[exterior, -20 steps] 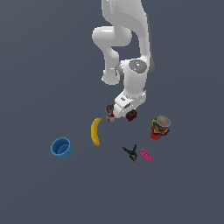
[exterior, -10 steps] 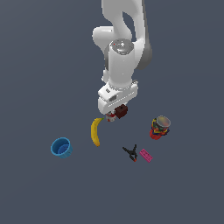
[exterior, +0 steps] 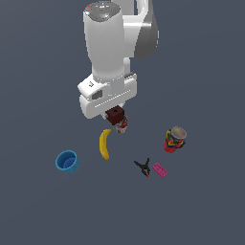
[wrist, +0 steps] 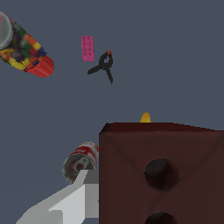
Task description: Pick up a designated object from a clutter of objects.
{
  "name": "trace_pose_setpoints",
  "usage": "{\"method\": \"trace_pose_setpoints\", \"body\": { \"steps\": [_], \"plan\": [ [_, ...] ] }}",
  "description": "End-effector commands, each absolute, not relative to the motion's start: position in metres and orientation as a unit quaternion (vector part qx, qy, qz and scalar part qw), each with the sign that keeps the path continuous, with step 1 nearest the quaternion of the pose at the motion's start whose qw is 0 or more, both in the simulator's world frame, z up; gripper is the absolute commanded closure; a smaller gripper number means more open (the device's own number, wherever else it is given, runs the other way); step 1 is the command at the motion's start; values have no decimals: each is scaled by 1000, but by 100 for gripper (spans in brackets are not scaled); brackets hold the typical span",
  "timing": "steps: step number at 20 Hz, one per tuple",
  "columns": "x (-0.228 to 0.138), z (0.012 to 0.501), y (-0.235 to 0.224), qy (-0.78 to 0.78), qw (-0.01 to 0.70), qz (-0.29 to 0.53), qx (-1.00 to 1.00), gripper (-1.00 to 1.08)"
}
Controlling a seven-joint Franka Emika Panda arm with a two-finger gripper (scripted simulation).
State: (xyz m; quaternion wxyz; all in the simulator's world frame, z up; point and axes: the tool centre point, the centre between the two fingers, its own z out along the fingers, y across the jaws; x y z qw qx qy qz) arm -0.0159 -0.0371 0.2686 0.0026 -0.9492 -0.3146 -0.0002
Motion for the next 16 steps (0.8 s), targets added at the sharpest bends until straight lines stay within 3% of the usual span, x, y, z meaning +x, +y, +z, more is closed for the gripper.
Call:
{"method": "trace_pose_setpoints", "body": {
  "steps": [1,16],
  "plan": [
    [-6,290,-53,-315,2,0,-949,108],
    [43,383,-128,-314,0,0,-949,108]
  ]
}}
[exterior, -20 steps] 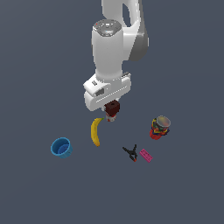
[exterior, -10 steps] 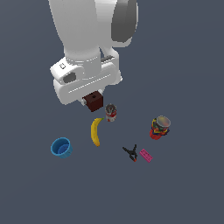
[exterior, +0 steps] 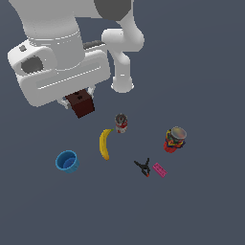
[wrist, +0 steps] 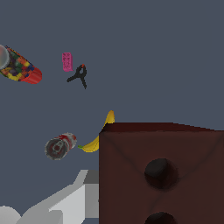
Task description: Pick up a designated object from a clutter of objects.
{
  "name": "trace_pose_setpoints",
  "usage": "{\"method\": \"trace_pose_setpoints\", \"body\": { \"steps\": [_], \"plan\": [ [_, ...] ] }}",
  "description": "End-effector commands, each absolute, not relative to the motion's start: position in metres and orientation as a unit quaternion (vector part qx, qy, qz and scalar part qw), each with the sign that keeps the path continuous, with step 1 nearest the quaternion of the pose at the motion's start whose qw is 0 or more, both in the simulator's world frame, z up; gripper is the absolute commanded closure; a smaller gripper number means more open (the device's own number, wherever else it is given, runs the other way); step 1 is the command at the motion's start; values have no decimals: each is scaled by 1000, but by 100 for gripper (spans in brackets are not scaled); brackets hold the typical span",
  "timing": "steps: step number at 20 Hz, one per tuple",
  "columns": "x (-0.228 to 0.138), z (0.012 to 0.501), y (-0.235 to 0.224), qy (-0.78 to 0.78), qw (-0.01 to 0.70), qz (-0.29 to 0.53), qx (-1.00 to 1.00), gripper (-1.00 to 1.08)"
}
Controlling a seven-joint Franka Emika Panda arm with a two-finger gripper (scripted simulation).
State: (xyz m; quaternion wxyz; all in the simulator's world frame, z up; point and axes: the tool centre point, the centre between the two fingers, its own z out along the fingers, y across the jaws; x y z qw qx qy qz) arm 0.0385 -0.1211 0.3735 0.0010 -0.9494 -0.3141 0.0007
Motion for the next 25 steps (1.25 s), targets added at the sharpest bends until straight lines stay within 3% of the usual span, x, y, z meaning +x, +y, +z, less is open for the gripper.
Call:
{"method": "trace_pose_setpoints", "body": {
  "steps": [1,12,25],
  "plan": [
    [46,388,-132,-314,0,0,-949,108],
    [70,429,-164,-314,0,0,-949,108],
    [79,443,-175,-314,0,0,-949,108]
  ]
}}
